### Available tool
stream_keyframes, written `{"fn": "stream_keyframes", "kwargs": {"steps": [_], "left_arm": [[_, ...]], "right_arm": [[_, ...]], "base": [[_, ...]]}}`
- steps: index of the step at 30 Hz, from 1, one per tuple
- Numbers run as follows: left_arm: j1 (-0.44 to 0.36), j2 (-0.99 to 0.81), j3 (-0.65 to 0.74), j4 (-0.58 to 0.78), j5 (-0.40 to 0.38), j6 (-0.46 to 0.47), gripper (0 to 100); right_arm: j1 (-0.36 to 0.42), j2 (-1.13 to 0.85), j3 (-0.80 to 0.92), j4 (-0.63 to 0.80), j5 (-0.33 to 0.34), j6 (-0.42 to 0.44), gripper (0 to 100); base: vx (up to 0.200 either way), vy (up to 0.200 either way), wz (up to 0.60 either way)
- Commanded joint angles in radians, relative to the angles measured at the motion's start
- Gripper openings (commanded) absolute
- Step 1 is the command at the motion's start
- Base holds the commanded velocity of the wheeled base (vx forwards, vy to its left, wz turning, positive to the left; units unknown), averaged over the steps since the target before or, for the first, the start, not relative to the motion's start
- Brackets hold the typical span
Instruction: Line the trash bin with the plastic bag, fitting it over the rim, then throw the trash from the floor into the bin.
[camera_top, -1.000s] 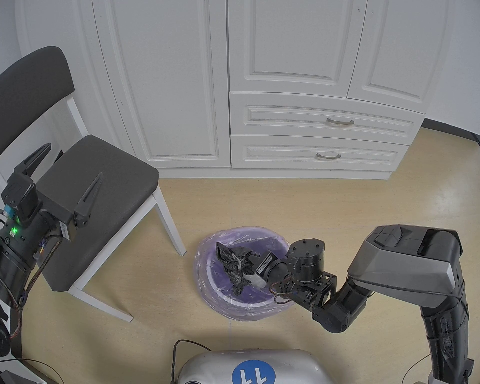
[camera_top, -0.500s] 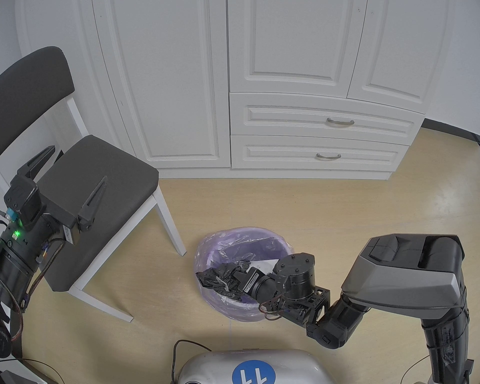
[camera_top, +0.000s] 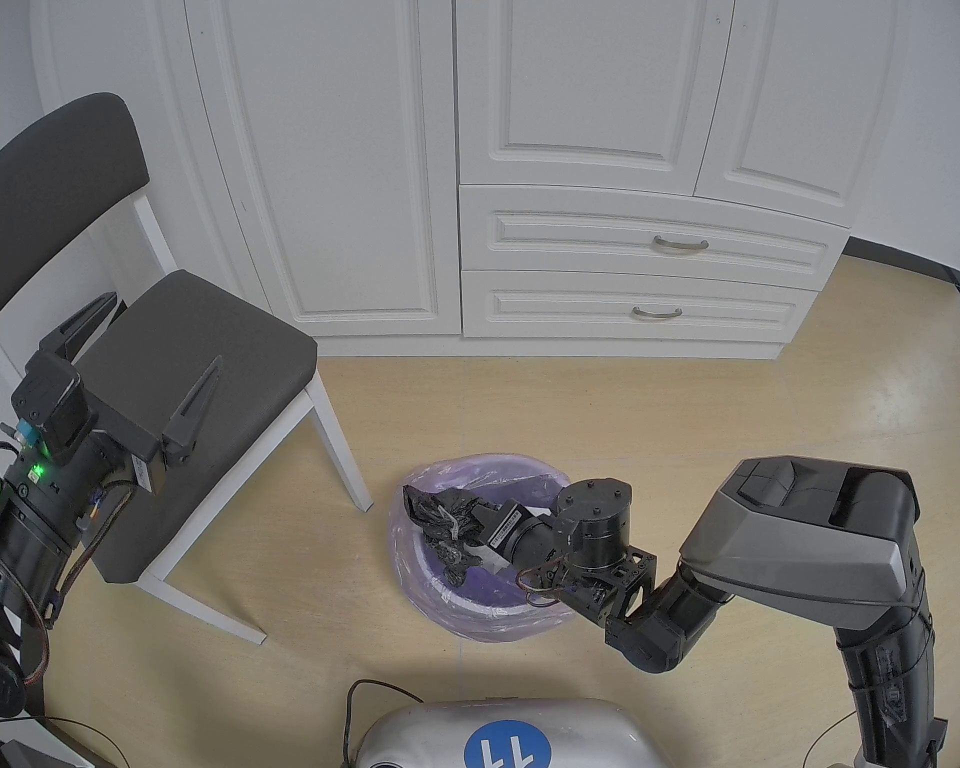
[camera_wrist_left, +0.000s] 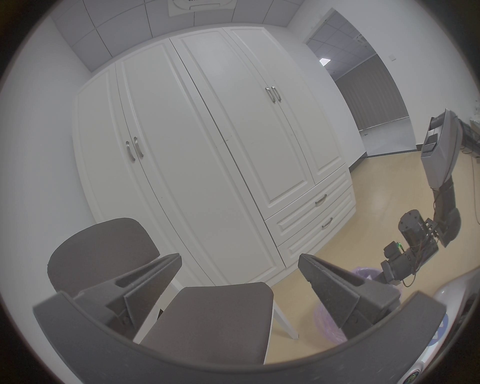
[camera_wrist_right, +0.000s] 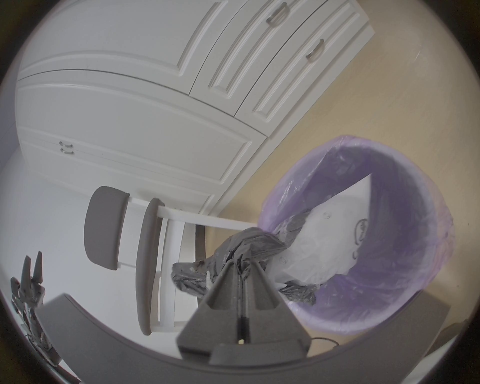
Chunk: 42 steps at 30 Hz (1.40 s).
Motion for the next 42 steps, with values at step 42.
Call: {"fn": "stream_keyframes", "kwargs": {"steps": [42], "left_arm": [[-0.031, 0.031, 0.006, 0.0, 0.002, 0.0, 100]], "right_arm": [[-0.068, 0.126, -0.037, -0.116, -0.063, -0.282, 0]], "base": [[0.0, 0.0, 0.0]]}}
